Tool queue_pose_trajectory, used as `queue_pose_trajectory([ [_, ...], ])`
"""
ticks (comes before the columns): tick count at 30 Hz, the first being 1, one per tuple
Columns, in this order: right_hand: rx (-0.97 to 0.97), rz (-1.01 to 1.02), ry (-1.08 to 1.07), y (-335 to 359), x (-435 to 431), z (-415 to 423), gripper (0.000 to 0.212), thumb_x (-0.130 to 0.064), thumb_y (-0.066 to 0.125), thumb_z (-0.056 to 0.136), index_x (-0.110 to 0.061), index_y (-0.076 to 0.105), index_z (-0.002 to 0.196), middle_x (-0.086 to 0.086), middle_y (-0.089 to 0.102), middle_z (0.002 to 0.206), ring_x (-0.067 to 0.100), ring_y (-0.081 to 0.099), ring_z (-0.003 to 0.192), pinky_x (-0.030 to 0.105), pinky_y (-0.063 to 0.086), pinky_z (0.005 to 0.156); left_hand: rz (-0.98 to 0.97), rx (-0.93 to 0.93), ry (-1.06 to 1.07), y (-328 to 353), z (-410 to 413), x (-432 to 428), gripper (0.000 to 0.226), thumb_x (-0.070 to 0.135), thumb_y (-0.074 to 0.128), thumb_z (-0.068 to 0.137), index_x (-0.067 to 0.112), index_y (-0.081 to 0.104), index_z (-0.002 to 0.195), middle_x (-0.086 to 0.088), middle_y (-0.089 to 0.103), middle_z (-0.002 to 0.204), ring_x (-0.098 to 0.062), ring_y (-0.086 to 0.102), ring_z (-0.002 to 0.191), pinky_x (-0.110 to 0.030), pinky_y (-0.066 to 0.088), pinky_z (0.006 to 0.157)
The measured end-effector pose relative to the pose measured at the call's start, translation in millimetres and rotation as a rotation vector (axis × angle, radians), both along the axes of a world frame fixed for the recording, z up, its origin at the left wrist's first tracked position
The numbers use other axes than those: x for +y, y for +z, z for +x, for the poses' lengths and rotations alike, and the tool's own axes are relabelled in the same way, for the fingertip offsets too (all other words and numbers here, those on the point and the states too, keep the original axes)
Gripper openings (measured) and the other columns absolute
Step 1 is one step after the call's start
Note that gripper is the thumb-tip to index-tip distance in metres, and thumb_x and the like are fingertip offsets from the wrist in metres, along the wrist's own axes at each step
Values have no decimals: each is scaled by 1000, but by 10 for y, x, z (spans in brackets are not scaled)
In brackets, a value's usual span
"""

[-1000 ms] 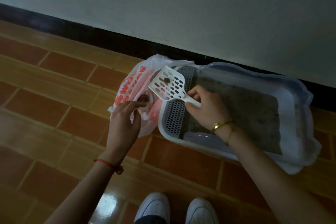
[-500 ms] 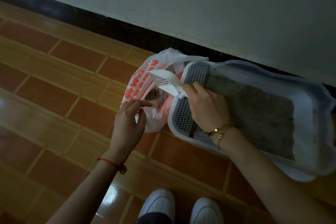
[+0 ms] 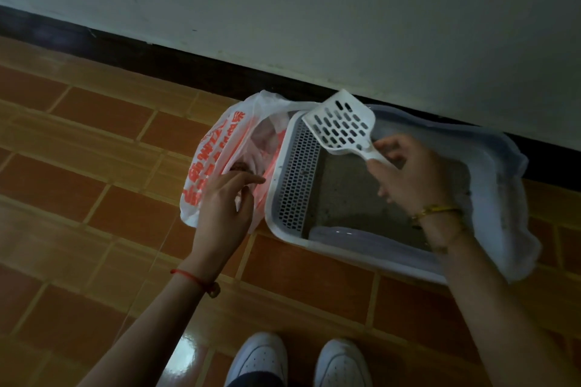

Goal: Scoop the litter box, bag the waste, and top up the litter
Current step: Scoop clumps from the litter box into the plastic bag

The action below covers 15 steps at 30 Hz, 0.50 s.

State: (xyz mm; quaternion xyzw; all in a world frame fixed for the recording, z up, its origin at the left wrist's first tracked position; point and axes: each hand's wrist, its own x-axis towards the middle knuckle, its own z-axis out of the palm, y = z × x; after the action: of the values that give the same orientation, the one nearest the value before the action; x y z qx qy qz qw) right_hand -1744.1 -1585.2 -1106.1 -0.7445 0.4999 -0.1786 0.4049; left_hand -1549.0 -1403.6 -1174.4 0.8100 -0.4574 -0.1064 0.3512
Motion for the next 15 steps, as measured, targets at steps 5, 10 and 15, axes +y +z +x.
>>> queue_pose_trajectory([
  [5, 212, -105, -56, 15, -145, -428, 15, -20, 67, 84, -15, 62, 97, -6, 59, 81, 8, 57, 63, 24, 47, 51, 11, -13, -98, -59, -121, -214, 26, 6, 52, 91, 18, 69, 107, 1, 65, 106, -13, 57, 100, -30, 51, 82],
  [10, 354, -227, 9, -99, -162, -461, 9, -18, 64, 85, -14, 63, 92, 1, 65, 85, 12, 54, 65, 15, 28, 46, 16, -20, -165, -97, -257, -371, 26, 12, 48, 94, 18, 68, 108, -4, 66, 112, -16, 57, 100, -34, 51, 79],
  [15, 440, -210, 43, -219, -197, -474, 8, -22, 64, 83, -17, 61, 89, 0, 65, 82, 18, 55, 66, 17, 30, 46, 37, -33, -181, -157, -290, -425, 28, 16, 46, 91, 18, 69, 107, -3, 67, 113, -18, 60, 100, -42, 54, 77],
])
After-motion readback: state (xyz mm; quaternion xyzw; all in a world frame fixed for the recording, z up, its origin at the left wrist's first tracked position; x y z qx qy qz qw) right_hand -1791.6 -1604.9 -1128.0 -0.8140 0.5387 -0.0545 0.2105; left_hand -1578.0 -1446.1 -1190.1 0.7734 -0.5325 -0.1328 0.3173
